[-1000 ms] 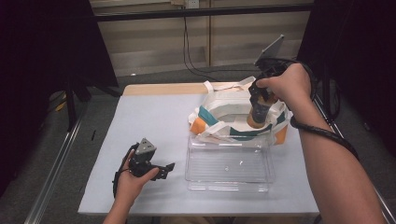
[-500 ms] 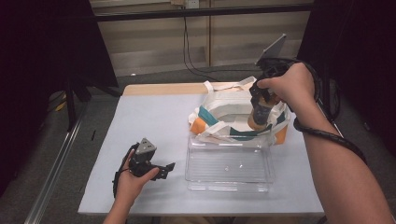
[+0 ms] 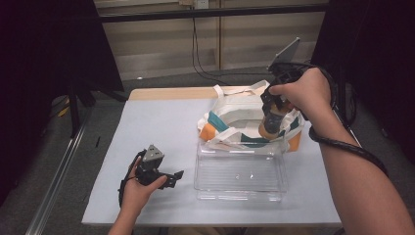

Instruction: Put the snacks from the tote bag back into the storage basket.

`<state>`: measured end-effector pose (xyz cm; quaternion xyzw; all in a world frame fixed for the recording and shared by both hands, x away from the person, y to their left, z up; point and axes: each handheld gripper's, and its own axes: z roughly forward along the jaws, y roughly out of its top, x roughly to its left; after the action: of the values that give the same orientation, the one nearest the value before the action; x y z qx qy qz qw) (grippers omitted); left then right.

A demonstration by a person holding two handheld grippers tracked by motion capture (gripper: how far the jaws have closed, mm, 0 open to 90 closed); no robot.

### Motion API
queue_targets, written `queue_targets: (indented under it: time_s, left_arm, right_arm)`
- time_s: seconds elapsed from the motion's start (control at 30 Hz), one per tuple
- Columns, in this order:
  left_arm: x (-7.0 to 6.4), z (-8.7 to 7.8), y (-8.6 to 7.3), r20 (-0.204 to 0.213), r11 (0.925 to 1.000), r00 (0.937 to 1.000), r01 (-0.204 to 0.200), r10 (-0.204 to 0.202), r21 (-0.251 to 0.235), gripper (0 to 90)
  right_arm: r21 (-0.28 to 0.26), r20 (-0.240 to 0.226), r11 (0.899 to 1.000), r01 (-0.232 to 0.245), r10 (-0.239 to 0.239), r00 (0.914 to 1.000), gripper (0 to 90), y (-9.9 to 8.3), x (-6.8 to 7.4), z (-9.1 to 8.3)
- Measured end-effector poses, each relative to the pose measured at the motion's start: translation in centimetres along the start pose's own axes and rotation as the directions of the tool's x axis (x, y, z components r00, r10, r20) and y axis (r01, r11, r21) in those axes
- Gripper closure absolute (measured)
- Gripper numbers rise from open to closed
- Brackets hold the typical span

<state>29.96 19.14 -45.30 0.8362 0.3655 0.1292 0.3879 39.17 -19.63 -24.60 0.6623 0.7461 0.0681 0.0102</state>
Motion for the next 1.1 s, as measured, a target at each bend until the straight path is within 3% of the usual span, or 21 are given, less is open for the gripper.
queue_targets:
  time_s: [1.1]
  left_arm:
    - [-0.1,0.2,0.1,0.003,1.0,1.0,0.002,-0.002,0.002,4.6]
  right_arm:
    - [0.018,-0.022,1.0,0.016,-0.015,0.9996,30.7,-2.4,-0.7,-0.5]
